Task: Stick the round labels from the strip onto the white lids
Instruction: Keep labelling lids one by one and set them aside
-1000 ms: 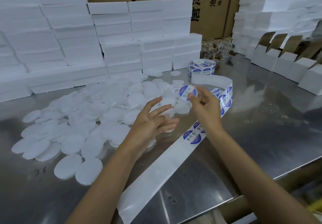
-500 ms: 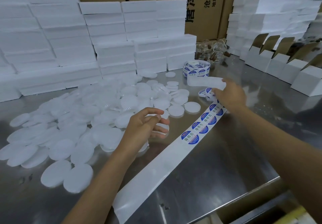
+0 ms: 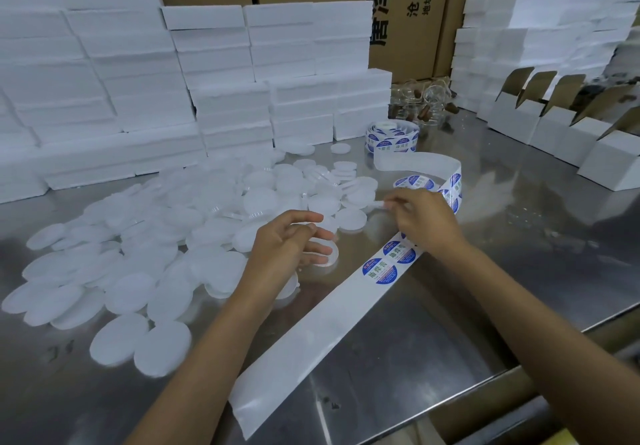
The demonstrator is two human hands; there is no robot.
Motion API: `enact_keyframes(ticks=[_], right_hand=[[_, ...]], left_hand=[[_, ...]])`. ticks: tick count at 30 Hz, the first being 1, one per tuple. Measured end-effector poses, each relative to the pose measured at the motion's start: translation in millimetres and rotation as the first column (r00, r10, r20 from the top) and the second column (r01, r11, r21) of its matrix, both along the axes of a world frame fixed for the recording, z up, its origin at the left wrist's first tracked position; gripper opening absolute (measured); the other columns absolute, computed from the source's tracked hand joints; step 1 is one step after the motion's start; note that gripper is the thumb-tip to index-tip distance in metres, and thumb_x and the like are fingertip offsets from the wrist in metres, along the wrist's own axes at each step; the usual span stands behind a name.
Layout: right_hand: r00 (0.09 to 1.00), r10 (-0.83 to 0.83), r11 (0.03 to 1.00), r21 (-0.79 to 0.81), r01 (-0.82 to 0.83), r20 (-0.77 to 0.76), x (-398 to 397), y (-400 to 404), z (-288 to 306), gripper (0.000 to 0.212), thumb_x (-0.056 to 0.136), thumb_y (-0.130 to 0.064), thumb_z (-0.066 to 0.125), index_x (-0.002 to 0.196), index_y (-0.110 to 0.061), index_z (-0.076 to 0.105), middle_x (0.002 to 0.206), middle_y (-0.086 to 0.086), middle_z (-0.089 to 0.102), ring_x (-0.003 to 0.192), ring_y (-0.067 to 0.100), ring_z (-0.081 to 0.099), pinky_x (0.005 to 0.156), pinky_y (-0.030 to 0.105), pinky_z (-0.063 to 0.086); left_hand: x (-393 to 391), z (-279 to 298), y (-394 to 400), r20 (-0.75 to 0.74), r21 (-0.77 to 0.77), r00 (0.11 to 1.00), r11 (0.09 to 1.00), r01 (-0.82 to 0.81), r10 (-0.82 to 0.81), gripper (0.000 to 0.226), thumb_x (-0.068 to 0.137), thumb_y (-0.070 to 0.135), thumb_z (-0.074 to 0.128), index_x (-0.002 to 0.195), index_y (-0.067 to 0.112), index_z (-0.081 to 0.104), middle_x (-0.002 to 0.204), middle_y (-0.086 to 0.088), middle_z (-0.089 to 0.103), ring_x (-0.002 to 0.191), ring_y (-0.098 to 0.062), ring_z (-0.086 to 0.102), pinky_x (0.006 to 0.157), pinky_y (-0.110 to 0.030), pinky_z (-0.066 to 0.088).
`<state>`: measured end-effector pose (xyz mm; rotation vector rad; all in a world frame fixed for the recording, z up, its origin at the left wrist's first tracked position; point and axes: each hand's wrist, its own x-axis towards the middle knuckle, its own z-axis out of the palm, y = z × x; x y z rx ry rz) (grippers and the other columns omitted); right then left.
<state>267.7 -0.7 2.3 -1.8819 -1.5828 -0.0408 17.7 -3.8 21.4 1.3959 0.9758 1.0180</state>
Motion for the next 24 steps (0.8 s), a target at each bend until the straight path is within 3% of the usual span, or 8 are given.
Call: enact_keyframes(ticks=[3,6,9,12,14,17,21,24], right_hand=[[0.947,0.120,0.991,0.097,-0.095,-0.297,-11.9,-14.9,25.3,0.014,0.099,-0.015,0.056,0.096,-0.016,0.070,0.091,-0.002,0.071,0.086,0.015,0.064,0.081,0.033,0.049],[0.783,0.317,0.944,0.103,-0.312,-0.535,-38.5,-35.9,50.9,0.015,0.099,-0.015,0.059,0.089,-0.021,0.069,0.079,-0.008,0.071,0.073,0.005,0.064,0.069,0.020,0.049],[0.620,0.376,0.888,0.077,-0.453,-0.689,-64.4,-51.6,57.3,0.013,0.099,-0.014,0.059,0.094,-0.013,0.070,0.076,-0.007,0.072,0.065,0.004,0.065,0.061,0.018,0.052],[0.549,0.323,0.913,0.101,-0.396,-0.771,-74.8,-58.1,56.9,0.012,0.098,-0.013,0.061,0.093,-0.010,0.071,0.075,-0.002,0.074,0.060,0.008,0.067,0.058,0.020,0.054],[0.712,0.240,0.964,0.079,-0.252,-0.660,-69.9,-58.3,50.8,0.010,0.096,-0.016,0.064,0.092,-0.013,0.072,0.081,-0.004,0.075,0.071,0.009,0.069,0.066,0.022,0.054],[0.961,-0.006,1.000,-0.030,-0.002,-0.278,-53.7,-65.1,33.6,0.010,0.094,-0.020,0.061,0.092,-0.019,0.072,0.089,-0.011,0.071,0.087,0.009,0.065,0.071,0.020,0.046],[0.998,0.021,0.966,-0.256,-0.033,-0.052,-48.6,-79.1,4.0,0.020,0.093,-0.030,0.064,0.107,-0.017,0.068,0.110,-0.004,0.067,0.107,0.018,0.057,0.087,0.031,0.047],[0.998,0.069,0.971,-0.227,-0.067,0.001,-55.6,-84.7,-7.7,0.029,0.093,-0.036,0.065,0.116,-0.020,0.065,0.120,-0.006,0.063,0.113,0.017,0.052,0.098,0.033,0.041]], left_hand=[[0.1,-0.1,0.2,0.028,0.013,1.000,1.000,0.000,0.000,0.024,0.102,0.008,0.054,0.120,0.015,0.068,0.108,-0.004,0.077,0.093,-0.024,0.075,0.086,-0.036,0.061],[2.9,-0.4,-1.5,0.079,-0.008,0.996,0.999,0.050,-0.049,0.029,0.098,0.018,0.064,0.127,0.021,0.066,0.112,0.002,0.076,0.099,-0.017,0.075,0.087,-0.034,0.061],[5.4,-0.1,-4.7,0.104,-0.018,0.990,0.995,0.099,-0.097,0.028,0.097,0.022,0.066,0.124,0.014,0.069,0.109,-0.008,0.077,0.097,-0.028,0.075,0.088,-0.044,0.061],[4.9,-1.4,-5.9,0.113,-0.014,0.990,0.996,0.091,-0.089,0.021,0.097,0.024,0.068,0.113,0.012,0.071,0.101,-0.013,0.077,0.088,-0.035,0.076,0.087,-0.050,0.060],[6.2,-3.2,-5.7,0.091,-0.028,0.994,0.998,0.064,-0.061,0.013,0.096,0.023,0.068,0.106,0.014,0.071,0.095,-0.011,0.078,0.082,-0.034,0.077,0.085,-0.049,0.061],[8.7,-5.6,-5.1,0.049,-0.043,0.998,0.999,0.033,-0.031,0.007,0.099,0.017,0.064,0.104,0.021,0.067,0.092,-0.005,0.078,0.076,-0.029,0.077,0.076,-0.040,0.064],[8.5,-6.0,-5.6,0.034,-0.045,0.997,0.997,0.069,-0.067,0.026,0.102,0.009,0.056,0.119,0.025,0.066,0.116,-0.014,0.069,0.084,-0.028,0.077,0.076,-0.035,0.064],[8.2,-5.8,-7.8,0.053,-0.030,0.990,0.991,0.130,-0.128,0.034,0.104,0.005,0.050,0.124,0.029,0.064,0.117,-0.011,0.069,0.091,-0.023,0.077,0.073,-0.027,0.062]])
